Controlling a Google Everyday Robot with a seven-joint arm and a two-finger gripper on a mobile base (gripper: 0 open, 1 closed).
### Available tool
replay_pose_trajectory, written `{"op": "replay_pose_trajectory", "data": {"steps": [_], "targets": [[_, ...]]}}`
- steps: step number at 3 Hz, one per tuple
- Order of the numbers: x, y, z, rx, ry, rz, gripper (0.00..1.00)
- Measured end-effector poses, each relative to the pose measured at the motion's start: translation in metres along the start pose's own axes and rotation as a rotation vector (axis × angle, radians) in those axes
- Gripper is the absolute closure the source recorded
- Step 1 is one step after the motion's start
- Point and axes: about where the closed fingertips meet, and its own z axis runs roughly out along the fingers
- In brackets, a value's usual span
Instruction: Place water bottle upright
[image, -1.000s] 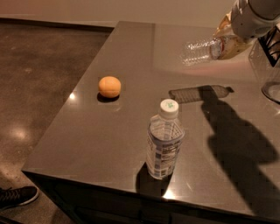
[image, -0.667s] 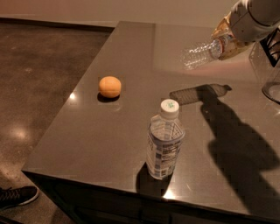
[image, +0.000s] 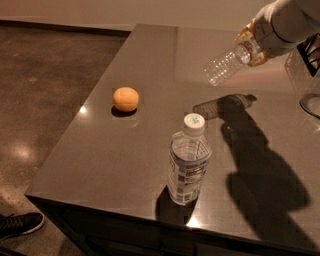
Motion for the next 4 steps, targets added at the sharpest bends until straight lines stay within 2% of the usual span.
{"op": "replay_pose_trajectory", "data": {"steps": [1,2,3,4], "targets": [[-0.005,-0.006,0.002,0.042,0.051,-0.112,1.00],[-0.005,-0.007,0.003,0.048,0.055,-0.119,1.00],[-0.001,-0.005,0.004,0.055,0.045,-0.088,1.00],[0.010,-0.006,0.004,0.104,0.041,-0.092,1.00]]}}
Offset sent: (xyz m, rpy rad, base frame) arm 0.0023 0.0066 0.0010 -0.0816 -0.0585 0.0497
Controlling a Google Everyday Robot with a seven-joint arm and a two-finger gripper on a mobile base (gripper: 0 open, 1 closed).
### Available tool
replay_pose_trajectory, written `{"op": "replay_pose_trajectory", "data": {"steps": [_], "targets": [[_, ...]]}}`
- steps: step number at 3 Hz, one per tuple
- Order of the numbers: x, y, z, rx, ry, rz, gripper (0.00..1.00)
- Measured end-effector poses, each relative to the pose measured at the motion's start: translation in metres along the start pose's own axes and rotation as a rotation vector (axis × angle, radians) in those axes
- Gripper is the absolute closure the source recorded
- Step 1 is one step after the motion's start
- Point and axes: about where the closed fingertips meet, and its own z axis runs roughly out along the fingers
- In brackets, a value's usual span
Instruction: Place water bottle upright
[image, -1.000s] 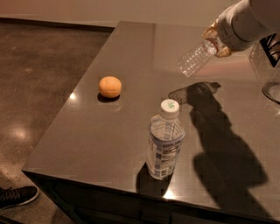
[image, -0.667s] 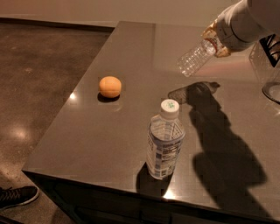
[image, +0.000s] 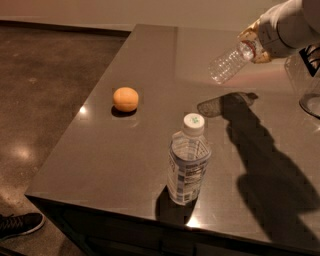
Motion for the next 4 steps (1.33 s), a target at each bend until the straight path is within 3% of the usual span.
{"op": "replay_pose_trajectory", "data": {"steps": [1,2,4], "targets": [[0.009,-0.002,0.003,0.090,0.007,-0.062,1.00],[0.014,-0.009,0.002,0.187,0.057,-0.180,1.00],[0.014,-0.029,0.002,0.394,0.205,-0.400,1.00]]}}
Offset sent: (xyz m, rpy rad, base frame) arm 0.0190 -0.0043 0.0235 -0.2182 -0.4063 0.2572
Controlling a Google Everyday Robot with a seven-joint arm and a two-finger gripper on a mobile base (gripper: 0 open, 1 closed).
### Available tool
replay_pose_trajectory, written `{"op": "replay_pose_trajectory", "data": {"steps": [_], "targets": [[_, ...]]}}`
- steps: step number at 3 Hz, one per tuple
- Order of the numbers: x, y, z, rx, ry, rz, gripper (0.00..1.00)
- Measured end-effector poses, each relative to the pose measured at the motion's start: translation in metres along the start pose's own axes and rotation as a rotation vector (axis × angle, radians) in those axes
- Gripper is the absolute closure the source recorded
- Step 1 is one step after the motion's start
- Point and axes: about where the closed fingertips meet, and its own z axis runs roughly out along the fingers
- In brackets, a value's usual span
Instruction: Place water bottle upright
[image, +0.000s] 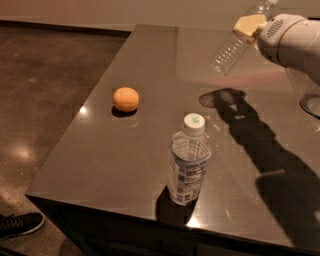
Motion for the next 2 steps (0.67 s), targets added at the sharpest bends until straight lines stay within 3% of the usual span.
{"op": "replay_pose_trajectory", "data": {"steps": [2], "targets": [[-0.015,-0.004,0.009,0.099,0.064,-0.210,1.00]]}}
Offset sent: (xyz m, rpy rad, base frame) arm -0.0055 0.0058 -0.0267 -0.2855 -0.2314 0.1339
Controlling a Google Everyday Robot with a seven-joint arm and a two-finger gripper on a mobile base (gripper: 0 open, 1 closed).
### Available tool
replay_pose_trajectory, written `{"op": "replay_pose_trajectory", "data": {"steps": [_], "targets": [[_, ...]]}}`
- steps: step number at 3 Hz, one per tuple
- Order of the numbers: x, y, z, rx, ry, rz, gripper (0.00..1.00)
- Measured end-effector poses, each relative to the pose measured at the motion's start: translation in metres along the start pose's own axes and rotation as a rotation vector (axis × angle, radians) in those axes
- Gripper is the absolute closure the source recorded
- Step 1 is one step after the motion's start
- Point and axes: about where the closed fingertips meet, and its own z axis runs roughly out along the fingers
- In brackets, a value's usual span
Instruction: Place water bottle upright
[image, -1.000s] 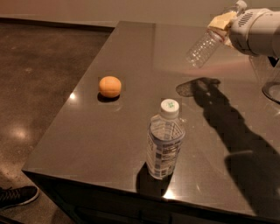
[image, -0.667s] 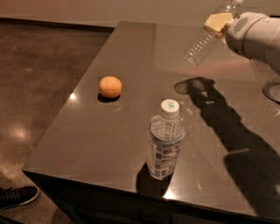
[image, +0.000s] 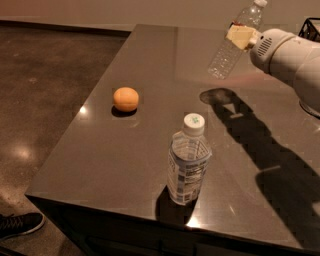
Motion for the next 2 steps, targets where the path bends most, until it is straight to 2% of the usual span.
{"op": "replay_pose_trajectory", "data": {"steps": [2], "targets": [[-0.022,-0.001,-0.014,0.049,0.027,-0.171,1.00]]}}
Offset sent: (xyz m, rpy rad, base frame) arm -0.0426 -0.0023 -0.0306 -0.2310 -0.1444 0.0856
